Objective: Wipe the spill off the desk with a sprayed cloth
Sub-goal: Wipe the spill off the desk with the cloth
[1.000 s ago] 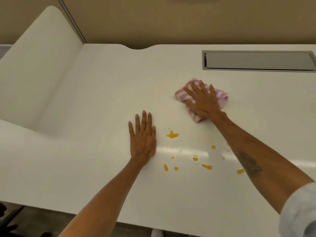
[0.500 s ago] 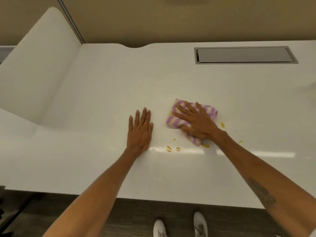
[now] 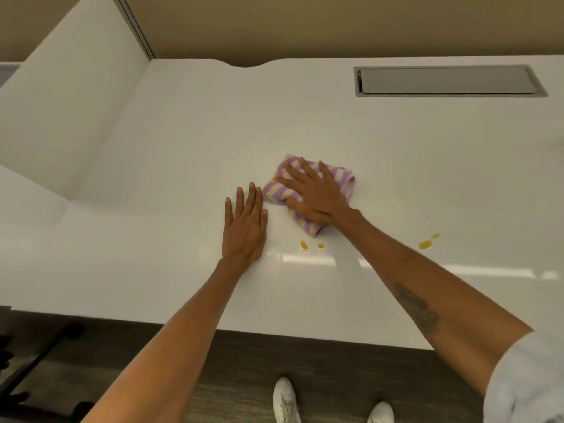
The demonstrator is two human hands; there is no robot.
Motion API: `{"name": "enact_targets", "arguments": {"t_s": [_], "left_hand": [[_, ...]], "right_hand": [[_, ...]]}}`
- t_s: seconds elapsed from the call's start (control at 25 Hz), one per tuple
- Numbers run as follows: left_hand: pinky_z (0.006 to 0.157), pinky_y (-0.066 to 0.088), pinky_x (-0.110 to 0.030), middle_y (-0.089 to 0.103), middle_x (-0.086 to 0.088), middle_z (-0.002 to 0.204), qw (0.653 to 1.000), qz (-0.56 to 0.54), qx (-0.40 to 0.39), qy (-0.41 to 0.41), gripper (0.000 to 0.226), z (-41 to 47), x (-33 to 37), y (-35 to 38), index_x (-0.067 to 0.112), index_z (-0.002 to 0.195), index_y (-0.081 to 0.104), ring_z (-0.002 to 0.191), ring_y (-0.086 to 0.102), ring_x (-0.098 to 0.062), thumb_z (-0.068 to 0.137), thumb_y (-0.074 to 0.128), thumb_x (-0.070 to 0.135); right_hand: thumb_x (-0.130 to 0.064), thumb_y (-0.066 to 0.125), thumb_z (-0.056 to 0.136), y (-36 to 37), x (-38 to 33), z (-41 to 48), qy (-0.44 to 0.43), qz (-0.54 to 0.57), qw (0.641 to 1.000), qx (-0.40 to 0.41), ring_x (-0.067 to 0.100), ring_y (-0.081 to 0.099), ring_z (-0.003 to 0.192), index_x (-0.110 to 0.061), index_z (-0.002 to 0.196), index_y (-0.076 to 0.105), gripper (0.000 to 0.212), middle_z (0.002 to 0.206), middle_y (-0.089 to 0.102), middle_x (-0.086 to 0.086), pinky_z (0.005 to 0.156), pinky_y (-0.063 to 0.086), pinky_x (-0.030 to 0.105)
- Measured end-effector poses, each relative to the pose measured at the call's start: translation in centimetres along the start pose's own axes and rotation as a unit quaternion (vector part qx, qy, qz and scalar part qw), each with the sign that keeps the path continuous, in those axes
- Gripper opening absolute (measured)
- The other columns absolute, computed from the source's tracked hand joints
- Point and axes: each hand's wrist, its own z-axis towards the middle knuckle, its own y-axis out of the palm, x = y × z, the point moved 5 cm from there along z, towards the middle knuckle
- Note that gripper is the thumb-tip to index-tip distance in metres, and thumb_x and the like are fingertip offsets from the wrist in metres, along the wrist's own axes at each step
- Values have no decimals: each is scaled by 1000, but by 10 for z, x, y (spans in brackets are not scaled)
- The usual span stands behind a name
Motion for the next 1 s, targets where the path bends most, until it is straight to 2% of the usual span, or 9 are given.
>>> {"name": "enact_targets", "arguments": {"t_s": [0.12,0.24,0.4,0.48,0.56,0.68,0.8,0.92,1.0], "left_hand": [[125,-3,-45,-3,2,168,1000,-2,-2,-13,55,-31,-4,-3,18,159,2,155,-7,-21,108,15,32],[125,-2,-46,-5,3,167,1000,5,-1,-25,55,-46,-7,-5,20,159,0,154,-8,-21,107,12,34],[126,-3,-45,-7,7,167,1000,5,6,-26,55,-43,-7,0,23,159,-1,154,-11,-19,107,11,33],[126,-4,-44,-6,8,167,1000,-4,8,-26,54,-42,-8,0,23,159,0,154,-10,-18,108,12,33],[126,-5,-42,-4,9,167,999,-34,6,-25,53,-43,-8,-2,23,159,2,154,-10,-15,108,13,32],[125,-7,-37,0,7,167,995,-92,10,-32,52,-44,-9,-7,20,159,5,153,-8,-11,109,15,30],[125,-8,-35,1,5,167,996,-76,1,-38,52,-47,-5,-6,20,159,5,153,-8,-12,109,15,30],[125,-8,-38,-1,5,167,997,-51,-6,-57,53,-50,2,-7,21,159,3,154,-10,-15,109,15,31],[125,-8,-40,-3,4,167,996,-46,-7,-79,53,-55,9,-9,21,159,2,154,-11,-17,109,14,31]], "right_hand": [[-56,22,97,-4,-4,-56,-92,7,996,-13,20,-1,154,-40,155,15,60,166,8,-9,123,-1,54],[-54,25,97,-6,35,-107,-161,-20,987,-14,17,-7,154,-39,156,12,62,166,2,-11,122,-7,49],[-55,21,96,-11,80,-83,-15,-14,1000,-16,19,-1,154,-39,155,14,62,166,10,-8,122,-1,53],[-55,28,99,-13,65,-52,41,11,999,-19,21,0,154,-40,155,17,59,166,10,-8,122,-1,54],[-55,31,99,-14,35,-34,43,22,999,-14,22,1,154,-40,154,21,58,166,12,-8,122,0,55],[-60,21,96,-7,-14,-49,-33,22,999,-22,22,3,154,-40,154,22,61,166,13,-8,121,0,56],[-59,20,95,-3,-35,-99,-144,-3,989,-25,23,2,154,-39,155,20,63,166,11,-6,121,1,57],[-56,32,95,-3,-2,-155,-238,-11,971,-28,23,1,154,-38,155,21,63,166,10,-4,122,-1,55],[-56,35,93,-5,49,-189,-242,-27,970,-17,23,1,154,-39,155,19,66,166,9,-5,123,-1,54]]}}
